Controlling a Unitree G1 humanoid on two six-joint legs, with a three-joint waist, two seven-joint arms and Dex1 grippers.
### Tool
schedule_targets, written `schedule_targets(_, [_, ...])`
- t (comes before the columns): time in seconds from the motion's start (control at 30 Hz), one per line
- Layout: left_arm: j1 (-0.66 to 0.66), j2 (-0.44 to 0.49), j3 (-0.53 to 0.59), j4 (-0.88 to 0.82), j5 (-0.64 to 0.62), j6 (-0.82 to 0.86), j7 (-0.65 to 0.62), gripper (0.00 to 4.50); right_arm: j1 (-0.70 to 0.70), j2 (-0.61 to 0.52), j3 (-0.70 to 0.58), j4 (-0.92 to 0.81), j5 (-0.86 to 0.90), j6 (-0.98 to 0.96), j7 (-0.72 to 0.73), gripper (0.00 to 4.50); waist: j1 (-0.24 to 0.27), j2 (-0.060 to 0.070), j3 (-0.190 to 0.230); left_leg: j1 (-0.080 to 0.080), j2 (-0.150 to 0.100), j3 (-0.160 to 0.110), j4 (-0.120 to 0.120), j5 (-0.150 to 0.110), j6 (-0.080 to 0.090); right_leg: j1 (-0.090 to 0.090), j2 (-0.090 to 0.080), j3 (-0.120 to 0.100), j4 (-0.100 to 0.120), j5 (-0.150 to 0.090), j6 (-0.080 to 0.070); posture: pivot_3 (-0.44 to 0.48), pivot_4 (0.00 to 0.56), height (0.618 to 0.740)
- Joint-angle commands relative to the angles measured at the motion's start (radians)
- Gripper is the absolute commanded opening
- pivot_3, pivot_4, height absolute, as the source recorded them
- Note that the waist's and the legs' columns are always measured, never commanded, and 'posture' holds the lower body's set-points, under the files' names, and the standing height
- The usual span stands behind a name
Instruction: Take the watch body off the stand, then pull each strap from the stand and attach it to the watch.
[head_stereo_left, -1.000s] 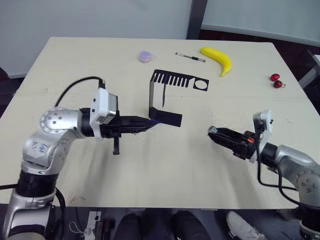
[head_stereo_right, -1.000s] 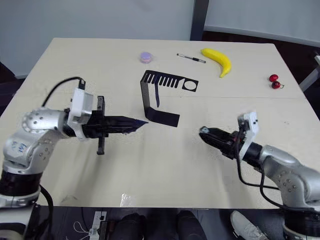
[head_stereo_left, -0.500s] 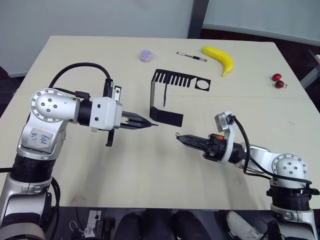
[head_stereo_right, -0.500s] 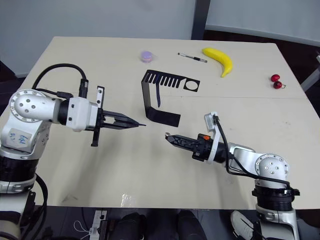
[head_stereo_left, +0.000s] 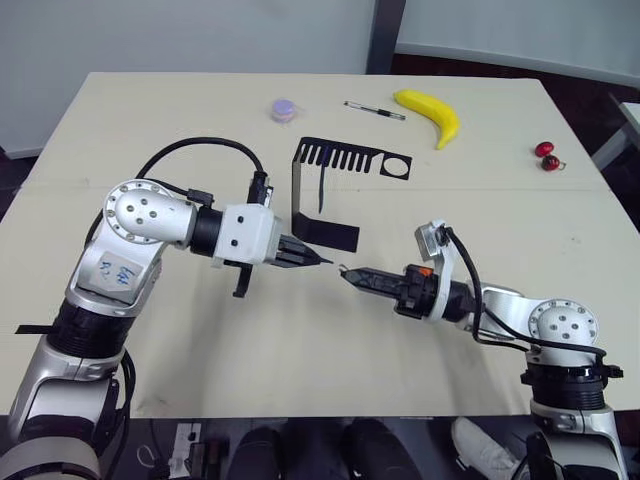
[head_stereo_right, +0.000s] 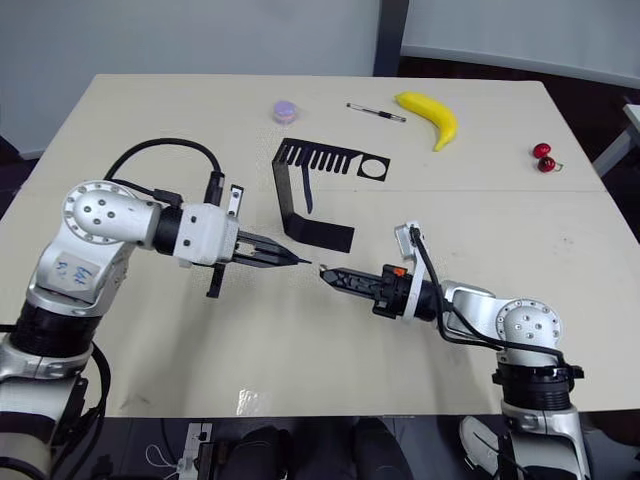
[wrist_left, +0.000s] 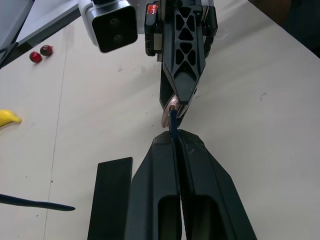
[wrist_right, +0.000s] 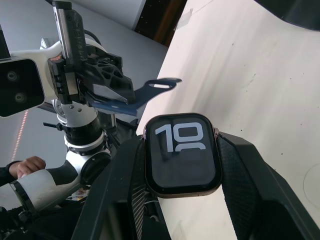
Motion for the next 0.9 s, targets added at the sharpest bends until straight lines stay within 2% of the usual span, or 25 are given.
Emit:
schedule_targets(0.03, [-0.014,0.001,0.002,-0.017,0.008,-0.014,-0.007,0.00,-0.007,0.009,-0.006,-0.023,0.027,-0.017,-0.021,1.59,0.000,0.000,0.000,0.000,0.000,0.000,0.000,0.000,0.000,0.000,0.000,0.000,0.000,0.000,0.000,0.000,0.150,0.740])
schedule_targets(0.9, [-0.010,-0.027,-0.015,-0.008,0.049,-0.010,0.008,0.00,0.020,-0.003,-0.002,-0.044,0.018,-0.022,-0.012,1.59,0.001,0.000,0.000,-0.004,0.000,-0.001,0.003,0.000,0.000,-0.002,0.000,-0.002,0.001,0.000,0.000,0.000,0.150,0.740])
